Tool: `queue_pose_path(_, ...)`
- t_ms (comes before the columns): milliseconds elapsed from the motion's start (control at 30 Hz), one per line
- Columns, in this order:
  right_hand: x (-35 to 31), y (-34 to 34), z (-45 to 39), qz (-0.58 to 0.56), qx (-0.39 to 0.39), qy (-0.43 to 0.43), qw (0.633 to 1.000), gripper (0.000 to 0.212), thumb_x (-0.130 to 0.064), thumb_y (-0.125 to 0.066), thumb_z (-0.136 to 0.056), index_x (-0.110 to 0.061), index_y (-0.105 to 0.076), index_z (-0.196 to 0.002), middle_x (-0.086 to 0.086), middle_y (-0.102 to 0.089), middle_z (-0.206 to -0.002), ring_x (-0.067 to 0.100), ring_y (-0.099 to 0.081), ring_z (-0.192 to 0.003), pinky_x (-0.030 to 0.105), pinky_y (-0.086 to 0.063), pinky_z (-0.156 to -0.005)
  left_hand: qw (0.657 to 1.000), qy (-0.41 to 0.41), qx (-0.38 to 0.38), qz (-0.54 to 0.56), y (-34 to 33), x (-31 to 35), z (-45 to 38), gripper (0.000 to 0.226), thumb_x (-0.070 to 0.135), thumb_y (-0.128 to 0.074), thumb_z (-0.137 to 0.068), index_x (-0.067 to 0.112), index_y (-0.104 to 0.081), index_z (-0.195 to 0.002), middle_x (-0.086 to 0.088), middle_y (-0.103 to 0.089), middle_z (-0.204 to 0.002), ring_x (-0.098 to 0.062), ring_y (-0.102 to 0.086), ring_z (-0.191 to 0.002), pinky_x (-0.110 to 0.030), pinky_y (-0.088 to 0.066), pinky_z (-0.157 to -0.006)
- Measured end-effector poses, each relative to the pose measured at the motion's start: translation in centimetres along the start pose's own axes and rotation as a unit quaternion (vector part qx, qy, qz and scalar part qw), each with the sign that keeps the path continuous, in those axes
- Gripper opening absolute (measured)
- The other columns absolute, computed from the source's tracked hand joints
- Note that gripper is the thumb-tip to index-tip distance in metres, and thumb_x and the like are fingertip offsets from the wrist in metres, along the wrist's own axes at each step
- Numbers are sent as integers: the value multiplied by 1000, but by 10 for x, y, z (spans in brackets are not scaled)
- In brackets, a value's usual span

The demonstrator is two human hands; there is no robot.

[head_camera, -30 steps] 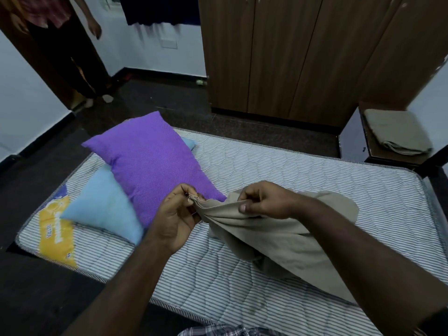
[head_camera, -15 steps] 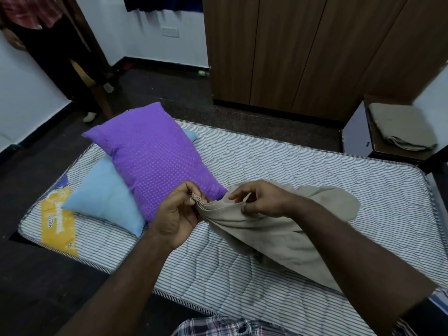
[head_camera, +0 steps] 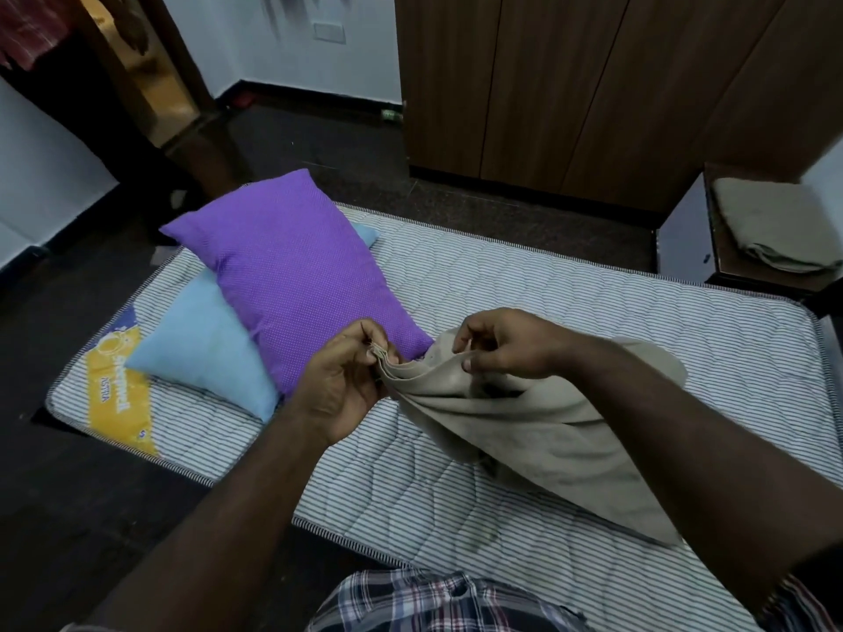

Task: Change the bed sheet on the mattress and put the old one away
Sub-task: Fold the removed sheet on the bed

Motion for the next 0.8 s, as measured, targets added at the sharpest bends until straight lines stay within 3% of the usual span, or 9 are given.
queue_pose_path(167, -12, -13, -15, 50, -59, 21, 997, 45, -14, -69, -91, -35, -64, -131, -8, -69, -95, 6, -64, -86, 11, -45, -74, 999, 26, -27, -34, -12, -7, 0, 19, 13, -61, -55, 9, -59, -74, -13, -58, -68, -25, -54, -71, -36, -43, -69)
queue_pose_path(267, -20, -29, -21, 94, -119, 36, 988, 56, -9, -67, -91, -37, -57, -138, -2, -69, -99, 8, -61, -85, 5, -41, -70, 996, 48, -68, -45, -22, -12, 2, 25, 14, -69, -51, 8, -61, -74, -14, -59, -67, -24, -59, -69, -33, -47, -67)
queue_pose_path(433, -26, -59, -26, 122, -213, 24, 969, 59, -3, -63, -91, -33, -53, -141, 9, -68, -112, 23, -64, -101, 35, -52, -88, 991, 74, -98, -55, -31, -15, 6, 15, 11, -59, -58, 9, -62, -72, -14, -58, -65, -23, -59, -67, -30, -48, -63)
queue_pose_path(533, -25, -66, -28, 139, -236, 18, 962, 47, -3, -63, -90, -27, -60, -131, 5, -67, -109, 17, -61, -96, 35, -51, -87, 989, 80, -106, -59, -33, -14, 6, 15, 10, -58, -58, 8, -62, -72, -15, -59, -65, -23, -59, -66, -29, -48, -62)
queue_pose_path(633, -22, -49, -33, 161, -181, 19, 970, 30, -14, -68, -88, -24, -69, -117, -7, -69, -101, 14, -63, -92, 32, -53, -83, 991, 75, -93, -63, -28, -11, 3, 16, 12, -60, -56, 10, -63, -72, -13, -59, -65, -24, -56, -67, -31, -44, -64)
queue_pose_path(800, -8, -5, -22, 153, -59, -9, 986, 15, -26, -70, -89, -22, -72, -103, -6, -70, -93, 15, -63, -87, 31, -49, -75, 997, 56, -41, -37, -12, 3, -8, 24, 15, -72, -54, 12, -60, -74, -12, -58, -69, -22, -55, -67, -32, -44, -64)
Point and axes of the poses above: each hand's wrist, its own z-axis away from the middle knuckle, its own y-axis out of the back of the hand, x = y × z, the point moved 8 cm from there along -z, towards the middle knuckle
